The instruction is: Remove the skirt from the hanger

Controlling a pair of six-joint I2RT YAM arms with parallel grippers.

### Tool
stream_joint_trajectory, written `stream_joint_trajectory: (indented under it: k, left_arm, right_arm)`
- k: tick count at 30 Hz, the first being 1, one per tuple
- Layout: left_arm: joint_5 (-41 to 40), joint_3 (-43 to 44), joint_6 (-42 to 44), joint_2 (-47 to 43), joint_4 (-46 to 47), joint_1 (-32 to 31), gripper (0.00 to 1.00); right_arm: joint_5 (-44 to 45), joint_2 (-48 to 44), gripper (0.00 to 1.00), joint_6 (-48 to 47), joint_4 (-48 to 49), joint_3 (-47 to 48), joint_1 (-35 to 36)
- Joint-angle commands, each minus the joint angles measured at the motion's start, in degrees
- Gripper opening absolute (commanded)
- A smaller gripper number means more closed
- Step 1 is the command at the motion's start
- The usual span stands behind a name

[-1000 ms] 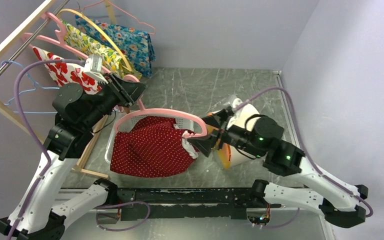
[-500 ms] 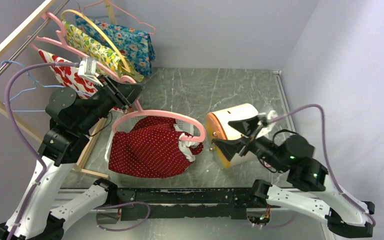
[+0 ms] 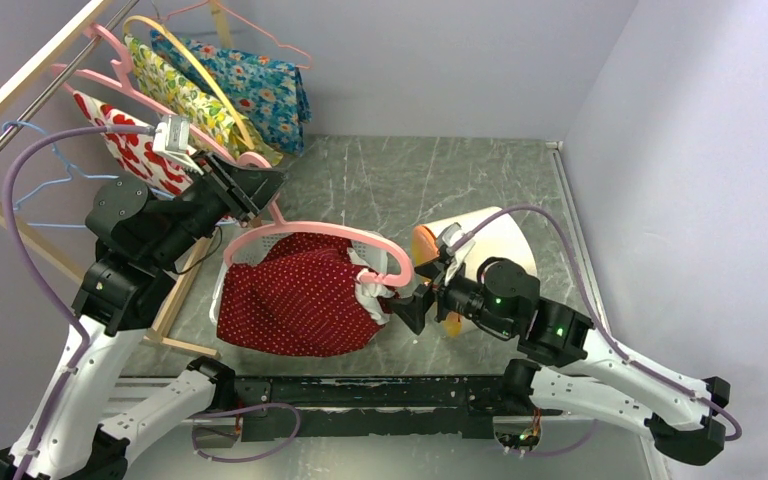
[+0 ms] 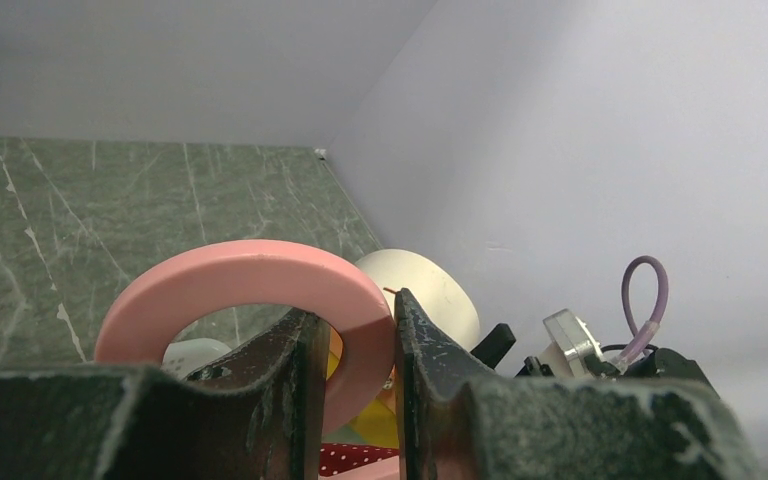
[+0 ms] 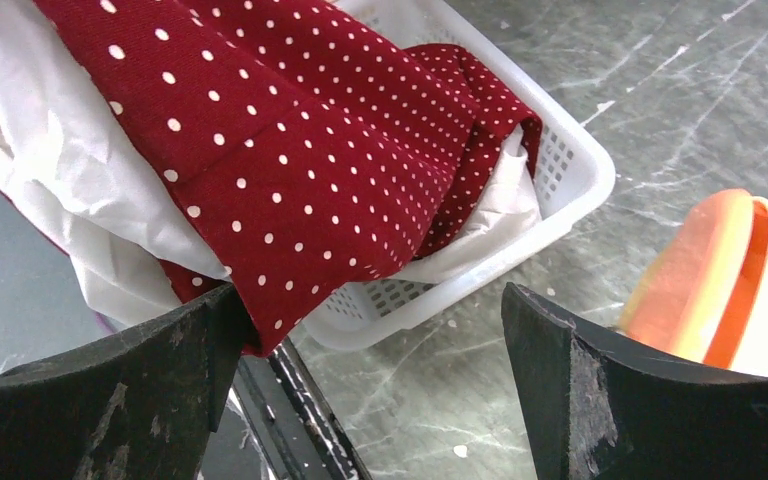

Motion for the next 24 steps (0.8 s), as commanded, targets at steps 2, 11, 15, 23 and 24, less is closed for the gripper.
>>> stream_joint_trajectory:
  k: [2,11,15,23,24]
  left_arm:
    - [1.1,2.5,-1.2,-0.5,1.9,-0.5,0.07]
    - [0.7,2.0,-0.7,-0.9,1.9,-0.5,0.07]
    - [0.6,2.5,-0.4,-0.7,1.1,-0.5,0.07]
    - [0.3,2.7,-0.9,-1.5,1.8,-0.5,0.07]
    - [-0.1,3.1,-0.8,-1.7,1.5,-0.5,0.07]
  right_arm:
    - [-2.8,-2.2,0.99,-0.4,4.4,-2.0,0.1]
    - [7.0,-11.4,0.99,5.2,6.0,-7.3,0.1]
    - [4.9,-13.5,0.99,2.9,6.4,-8.5,0.1]
    - [1.2,-8.3,0.96,1.9,9.3,-11.0,0.1]
    - [0.3,-7.7,0.96,1.7,9.9,-11.4,0.1]
